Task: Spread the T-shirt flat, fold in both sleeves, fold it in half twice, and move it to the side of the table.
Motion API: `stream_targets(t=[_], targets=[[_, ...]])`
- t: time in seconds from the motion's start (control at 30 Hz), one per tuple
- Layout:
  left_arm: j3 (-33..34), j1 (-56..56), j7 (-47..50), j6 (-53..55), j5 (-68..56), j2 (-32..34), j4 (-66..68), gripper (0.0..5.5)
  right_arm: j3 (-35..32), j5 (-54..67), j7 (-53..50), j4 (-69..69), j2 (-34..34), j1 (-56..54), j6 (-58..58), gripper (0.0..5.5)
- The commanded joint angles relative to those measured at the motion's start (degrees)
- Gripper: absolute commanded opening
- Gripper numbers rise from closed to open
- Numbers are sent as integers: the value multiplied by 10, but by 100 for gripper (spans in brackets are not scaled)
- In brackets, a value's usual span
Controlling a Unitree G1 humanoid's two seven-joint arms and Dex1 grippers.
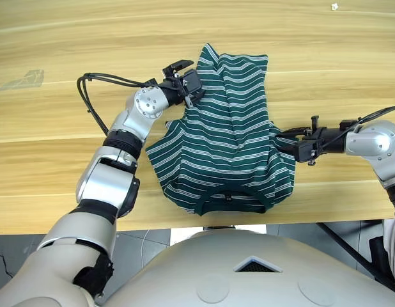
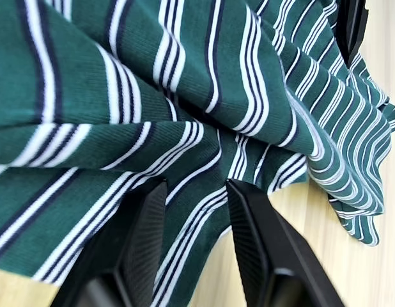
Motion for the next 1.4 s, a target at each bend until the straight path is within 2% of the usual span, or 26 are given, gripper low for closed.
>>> stream_targets(t=[0.03,0.3,0.53,0.77,0.93,1.07,1.2,1.4], targets=[[-2,6,10,10,29,51,60,397,7,-14,26,-10,-32,40,20,173],[25,32,6,-24,19,146,25,397,-1,37,74,-109,-75,95,66,173],[28,136,-48,-3,-3,144,-174,397,4,54,90,-149,-64,109,87,173],[56,183,-87,68,-11,167,-349,397,-36,85,79,-158,-63,71,101,173],[85,166,-82,83,-4,195,-357,397,-80,142,105,-222,-81,58,136,173],[95,110,-59,81,17,205,-307,397,-96,113,90,-181,-68,-7,129,173],[84,62,-39,67,27,177,-247,397,-70,42,34,-60,1,-119,98,173],[46,-48,11,48,54,86,-91,397,5,-73,-128,271,196,-291,30,173]])
